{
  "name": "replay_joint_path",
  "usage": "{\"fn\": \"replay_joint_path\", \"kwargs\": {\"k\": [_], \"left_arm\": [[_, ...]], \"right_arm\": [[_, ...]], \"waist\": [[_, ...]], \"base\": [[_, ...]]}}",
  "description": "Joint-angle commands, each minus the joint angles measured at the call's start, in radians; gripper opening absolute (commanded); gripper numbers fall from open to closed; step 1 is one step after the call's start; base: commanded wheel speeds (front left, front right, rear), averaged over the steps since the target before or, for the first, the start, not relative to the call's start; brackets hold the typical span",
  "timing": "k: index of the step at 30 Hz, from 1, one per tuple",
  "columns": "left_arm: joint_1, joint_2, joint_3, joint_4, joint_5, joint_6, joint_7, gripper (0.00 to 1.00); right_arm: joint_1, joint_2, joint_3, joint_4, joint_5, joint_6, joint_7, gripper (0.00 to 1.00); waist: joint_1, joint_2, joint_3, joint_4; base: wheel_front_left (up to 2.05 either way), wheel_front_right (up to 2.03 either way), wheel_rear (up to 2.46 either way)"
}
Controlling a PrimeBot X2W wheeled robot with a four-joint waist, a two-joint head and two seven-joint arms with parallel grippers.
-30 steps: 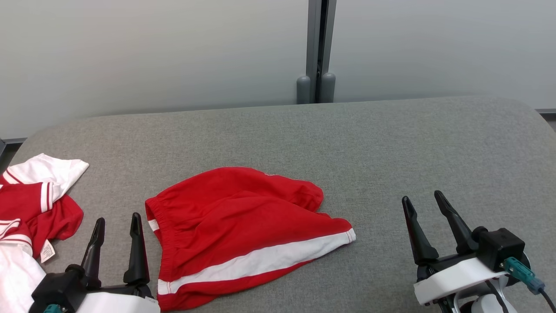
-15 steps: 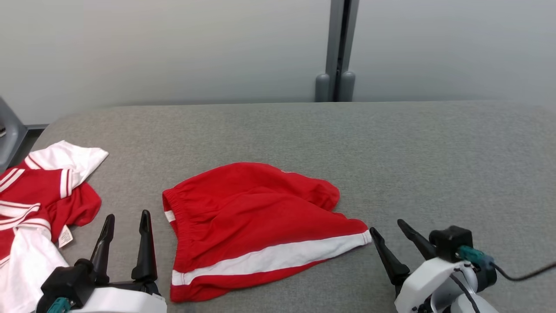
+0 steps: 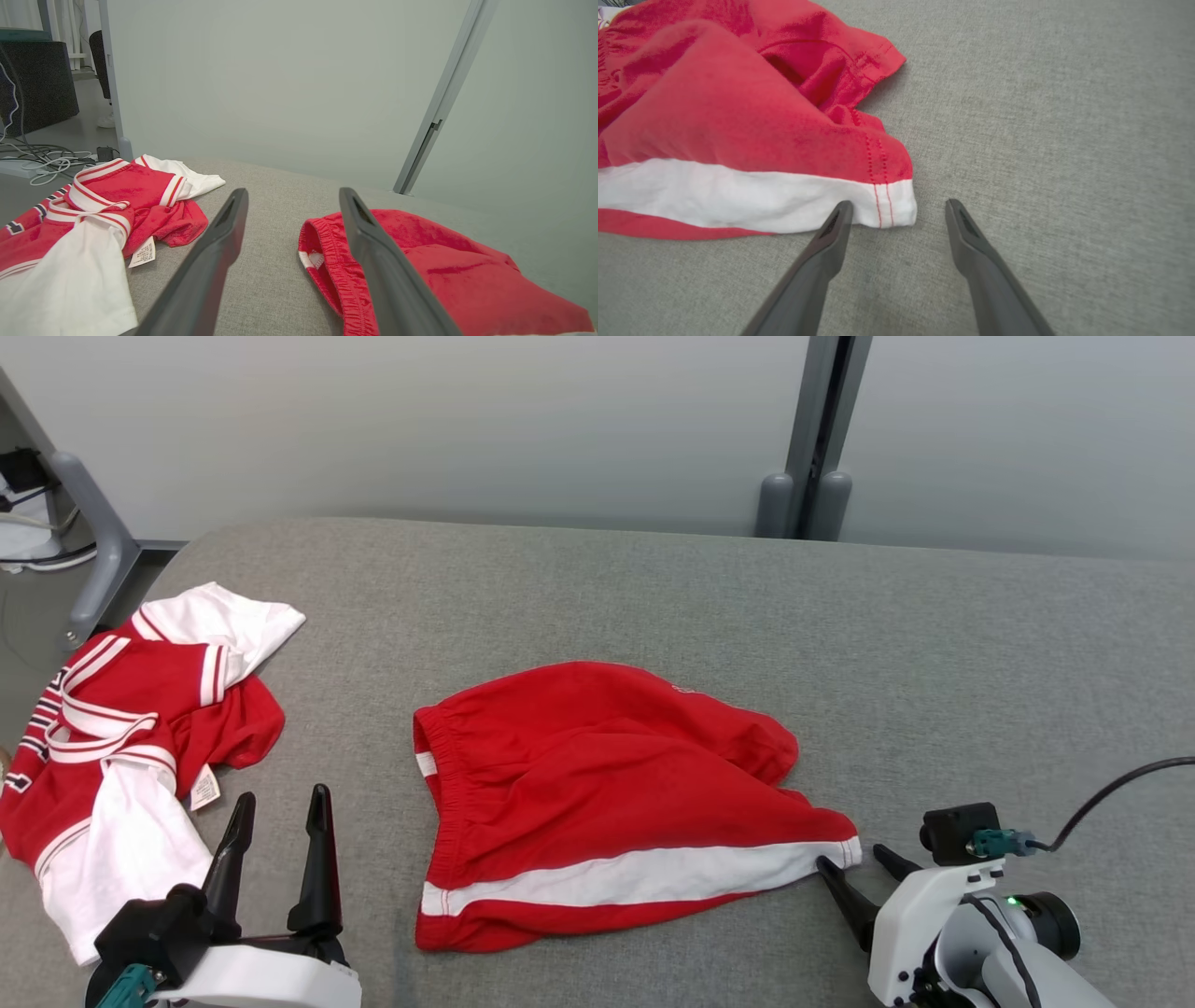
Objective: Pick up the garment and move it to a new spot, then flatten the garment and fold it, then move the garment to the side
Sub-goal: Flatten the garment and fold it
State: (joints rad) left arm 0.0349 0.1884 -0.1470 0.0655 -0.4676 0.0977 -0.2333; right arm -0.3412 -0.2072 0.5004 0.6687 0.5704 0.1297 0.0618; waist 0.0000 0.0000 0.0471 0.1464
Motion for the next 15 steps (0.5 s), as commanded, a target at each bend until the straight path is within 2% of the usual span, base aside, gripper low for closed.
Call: {"fn": "replay_joint_path", "kwargs": {"k": [1, 6, 7, 8, 9, 15], "left_arm": [[-0.016, 0.007, 0.001, 0.005, -0.006, -0.002, 0.000, 1.00], [-0.024, 0.010, 0.000, 0.018, -0.008, -0.007, -0.005, 1.00], [-0.024, 0.010, 0.000, 0.019, -0.008, -0.007, -0.006, 1.00], [-0.025, 0.012, 0.000, 0.021, -0.009, -0.007, -0.006, 1.00], [-0.026, 0.012, 0.001, 0.023, -0.010, -0.007, -0.005, 1.00], [-0.017, 0.014, 0.002, 0.030, -0.015, -0.005, -0.006, 1.00]], "right_arm": [[-0.015, -0.003, 0.007, 0.019, 0.007, 0.002, 0.007, 1.00], [-0.040, 0.004, 0.046, 0.054, 0.049, 0.002, -0.022, 1.00], [-0.044, 0.004, 0.052, 0.058, 0.057, 0.002, -0.030, 0.78], [-0.046, 0.005, 0.059, 0.061, 0.066, 0.002, -0.035, 0.36], [-0.048, 0.007, 0.068, 0.063, 0.076, 0.002, -0.045, 0.00], [-0.048, -0.004, 0.105, 0.059, 0.114, 0.002, -0.064, 0.00]], "waist": [[0.0000, 0.0000, 0.008, 0.011], [0.0000, 0.0000, 0.014, 0.019], [0.0000, 0.0000, 0.014, 0.018], [0.0000, 0.0000, 0.013, 0.016], [0.0000, 0.0000, 0.012, 0.013], [0.0000, 0.0000, -0.001, -0.011]], "base": [[0.00, 0.00, 0.00], [0.00, 0.00, 0.00], [0.00, 0.00, 0.00], [0.00, 0.00, 0.00], [0.00, 0.00, 0.00], [0.00, 0.00, 0.00]]}}
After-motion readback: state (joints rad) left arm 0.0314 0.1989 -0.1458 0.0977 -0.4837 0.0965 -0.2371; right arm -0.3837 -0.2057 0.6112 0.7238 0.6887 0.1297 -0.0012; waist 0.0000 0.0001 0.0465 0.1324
